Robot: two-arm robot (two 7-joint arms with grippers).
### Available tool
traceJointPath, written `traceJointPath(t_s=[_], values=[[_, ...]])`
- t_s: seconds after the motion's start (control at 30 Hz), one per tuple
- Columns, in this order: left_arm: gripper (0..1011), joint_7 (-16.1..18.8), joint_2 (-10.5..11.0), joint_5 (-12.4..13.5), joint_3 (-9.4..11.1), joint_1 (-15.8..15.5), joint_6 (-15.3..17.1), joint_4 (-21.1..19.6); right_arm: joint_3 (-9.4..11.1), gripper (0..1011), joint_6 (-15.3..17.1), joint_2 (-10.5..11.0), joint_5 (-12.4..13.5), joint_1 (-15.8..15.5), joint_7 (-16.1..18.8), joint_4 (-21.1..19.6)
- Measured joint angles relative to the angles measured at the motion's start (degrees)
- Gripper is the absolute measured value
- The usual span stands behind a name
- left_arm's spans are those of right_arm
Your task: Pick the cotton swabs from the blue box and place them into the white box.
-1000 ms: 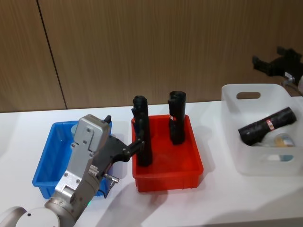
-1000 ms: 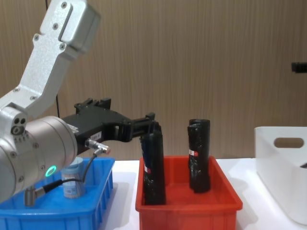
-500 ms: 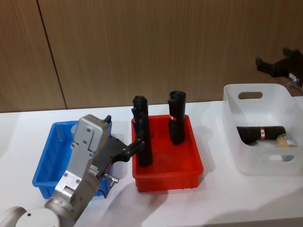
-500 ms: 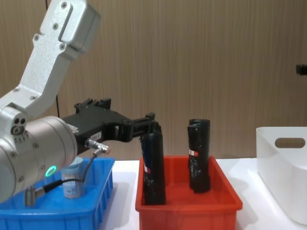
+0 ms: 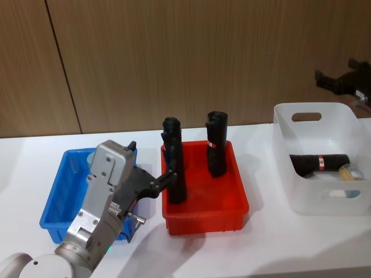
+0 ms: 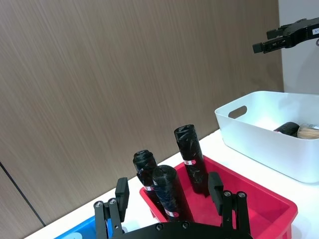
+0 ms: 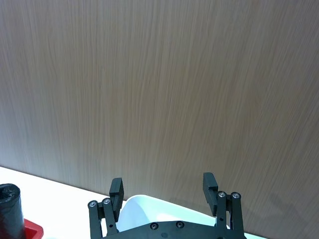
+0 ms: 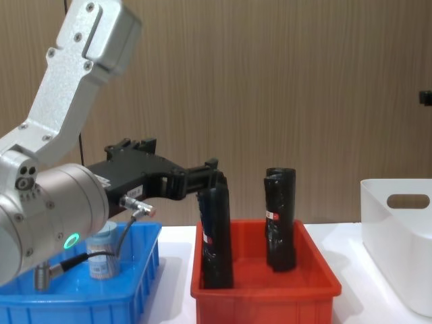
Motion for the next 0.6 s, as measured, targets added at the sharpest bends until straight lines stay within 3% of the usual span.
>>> traceJointPath(t_s=[0.6], values=[[1004, 0.0, 0.0, 0.0, 0.0, 0.0, 0.0, 0.0, 0.08, 1002, 0.0, 0.08, 0.08, -0.11, -0.01, -0.12]])
